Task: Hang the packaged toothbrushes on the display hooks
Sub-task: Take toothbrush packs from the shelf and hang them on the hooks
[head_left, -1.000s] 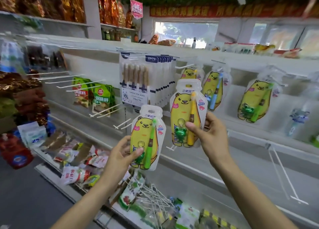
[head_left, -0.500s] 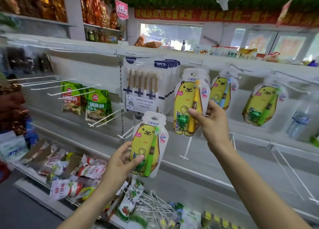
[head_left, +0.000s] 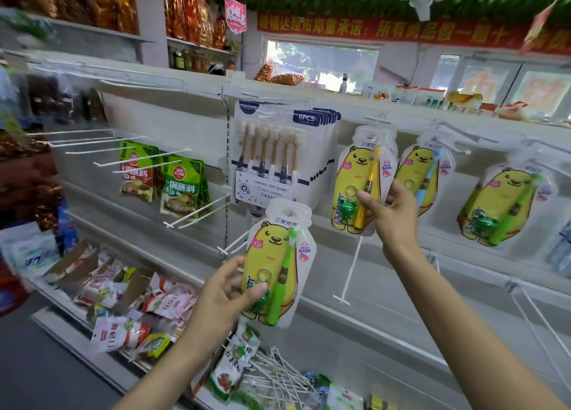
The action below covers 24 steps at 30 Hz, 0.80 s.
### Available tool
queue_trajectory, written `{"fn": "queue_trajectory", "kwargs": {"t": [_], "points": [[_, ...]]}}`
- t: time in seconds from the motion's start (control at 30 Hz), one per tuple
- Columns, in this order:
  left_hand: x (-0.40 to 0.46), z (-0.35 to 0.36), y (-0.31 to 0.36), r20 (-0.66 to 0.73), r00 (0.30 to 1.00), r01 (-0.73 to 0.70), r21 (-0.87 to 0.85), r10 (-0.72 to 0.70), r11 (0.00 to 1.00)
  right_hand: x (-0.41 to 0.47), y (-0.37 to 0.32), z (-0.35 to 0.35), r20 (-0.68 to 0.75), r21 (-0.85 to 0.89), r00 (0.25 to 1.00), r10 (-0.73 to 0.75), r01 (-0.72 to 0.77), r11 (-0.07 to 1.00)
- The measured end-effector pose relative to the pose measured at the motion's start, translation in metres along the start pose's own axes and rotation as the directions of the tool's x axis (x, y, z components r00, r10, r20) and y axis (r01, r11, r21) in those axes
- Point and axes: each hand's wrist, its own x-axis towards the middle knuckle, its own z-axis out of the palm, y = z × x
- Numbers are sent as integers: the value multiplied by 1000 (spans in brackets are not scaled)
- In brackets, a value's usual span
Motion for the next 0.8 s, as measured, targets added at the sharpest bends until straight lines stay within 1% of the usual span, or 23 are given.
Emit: {"fn": "queue_trajectory", "kwargs": {"t": [0.17,0.3,0.53,0.67,0.73,0.8], "points": [[5,6,5,20,1000,-16,-15,17,1000,32,19,0,-18,0,1000,7,-7,1000],[10,11,9,48,998,-28,-31,30,999,57,32,0,-52,-52,999,0,-3,999],[11,16,9,63,998,-18,-26,20,999,92,47,3,-108,-122,990,89,-102,987],[9,17,5,86,996,1,-1,-1,1000,99,50,1,-96,-169,988,117,-132,977],[8,18,4,95,995,7,6,-8,1000,100,48,0,-74,-233,989,128,-142,962],[7,20,3,95,995,9,8,-10,1000,96,45,-3,-51,-346,993,105,-117,931]]}}
